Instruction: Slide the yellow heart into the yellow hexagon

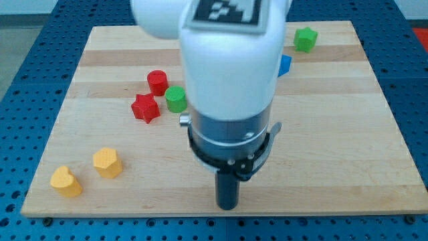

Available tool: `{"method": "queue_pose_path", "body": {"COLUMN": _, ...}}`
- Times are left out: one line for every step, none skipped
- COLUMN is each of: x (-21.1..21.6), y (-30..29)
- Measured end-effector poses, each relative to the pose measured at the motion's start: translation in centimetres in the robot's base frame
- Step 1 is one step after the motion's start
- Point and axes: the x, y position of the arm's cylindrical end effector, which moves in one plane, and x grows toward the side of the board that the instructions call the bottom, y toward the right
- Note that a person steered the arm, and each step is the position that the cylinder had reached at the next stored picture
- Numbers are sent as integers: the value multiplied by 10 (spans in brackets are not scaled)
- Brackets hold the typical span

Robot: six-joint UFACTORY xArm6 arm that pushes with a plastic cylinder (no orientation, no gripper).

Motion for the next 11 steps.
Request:
{"method": "queue_pose_path", "body": {"x": 1, "y": -26}}
{"method": "queue_pose_path", "body": {"x": 3, "y": -113}}
{"method": "queue_pose_path", "body": {"x": 2, "y": -145}}
{"method": "queue_pose_path", "body": {"x": 1, "y": -189}}
{"method": "queue_pose_path", "body": {"x": 0, "y": -259}}
{"method": "queue_pose_path", "body": {"x": 0, "y": -261}}
{"method": "queue_pose_path", "body": {"x": 2, "y": -278}}
{"method": "queue_pose_path", "body": {"x": -17, "y": -267}}
{"method": "queue_pose_path", "body": {"x": -19, "y": -249}}
{"method": "queue_pose_path", "body": {"x": -24, "y": -210}}
{"method": "queue_pose_path", "body": {"x": -48, "y": -164}}
